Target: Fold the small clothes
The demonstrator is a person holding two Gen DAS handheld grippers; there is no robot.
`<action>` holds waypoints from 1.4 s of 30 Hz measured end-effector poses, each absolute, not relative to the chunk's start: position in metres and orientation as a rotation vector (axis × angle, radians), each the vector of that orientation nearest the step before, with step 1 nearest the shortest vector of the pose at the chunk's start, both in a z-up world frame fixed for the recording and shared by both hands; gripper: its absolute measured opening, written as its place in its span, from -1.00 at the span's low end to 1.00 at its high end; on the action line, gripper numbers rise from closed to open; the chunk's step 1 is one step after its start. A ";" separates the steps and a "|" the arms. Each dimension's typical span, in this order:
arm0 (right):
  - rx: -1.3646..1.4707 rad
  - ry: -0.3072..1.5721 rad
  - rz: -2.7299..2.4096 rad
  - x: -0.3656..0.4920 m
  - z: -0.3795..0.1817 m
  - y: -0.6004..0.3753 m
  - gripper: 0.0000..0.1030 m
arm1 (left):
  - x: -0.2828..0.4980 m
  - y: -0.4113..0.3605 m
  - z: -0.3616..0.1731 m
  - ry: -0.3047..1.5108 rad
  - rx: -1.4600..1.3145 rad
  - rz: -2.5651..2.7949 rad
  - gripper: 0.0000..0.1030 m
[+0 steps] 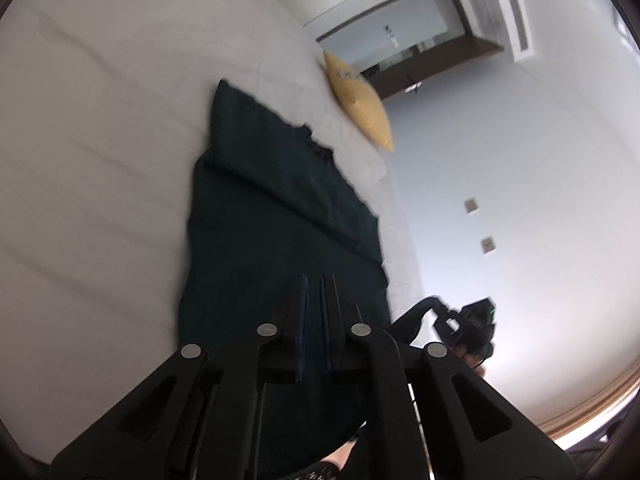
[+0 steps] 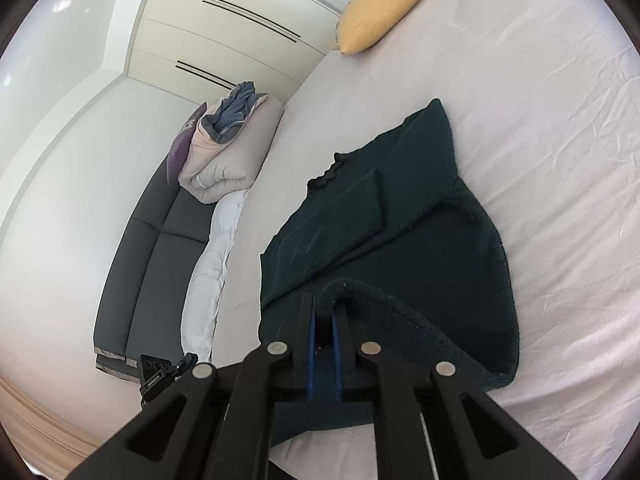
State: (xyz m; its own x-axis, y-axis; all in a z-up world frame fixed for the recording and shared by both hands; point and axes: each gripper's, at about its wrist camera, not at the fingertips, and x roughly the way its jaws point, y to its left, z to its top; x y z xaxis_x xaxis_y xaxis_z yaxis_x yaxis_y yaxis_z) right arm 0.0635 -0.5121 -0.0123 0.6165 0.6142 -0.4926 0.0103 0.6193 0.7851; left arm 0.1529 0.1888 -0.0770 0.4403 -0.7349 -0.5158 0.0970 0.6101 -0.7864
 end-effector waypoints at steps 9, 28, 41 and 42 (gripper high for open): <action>0.955 0.859 0.377 -0.052 -0.051 -0.549 -0.83 | 0.091 0.213 -0.156 1.214 -0.950 -0.577 0.82; 0.993 0.911 0.305 -0.107 -0.088 -0.567 -0.81 | 0.058 0.192 -0.227 1.307 -1.040 -0.585 -0.47; 0.969 0.911 0.310 -0.109 -0.082 -0.561 -0.81 | 0.058 0.194 -0.201 1.199 -1.026 -0.581 -0.89; 0.967 0.911 0.310 -0.108 -0.081 -0.561 -0.81 | 0.058 0.196 -0.197 1.178 -1.033 -0.581 -0.89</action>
State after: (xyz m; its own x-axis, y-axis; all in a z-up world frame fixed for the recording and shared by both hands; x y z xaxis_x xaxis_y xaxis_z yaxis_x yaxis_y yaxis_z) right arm -0.1082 -0.5606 -0.0809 0.6048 0.5985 -0.5254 0.1537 0.5596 0.8144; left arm 0.0585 0.1960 -0.1965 0.3203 -0.8254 -0.4649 -0.1333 0.4466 -0.8848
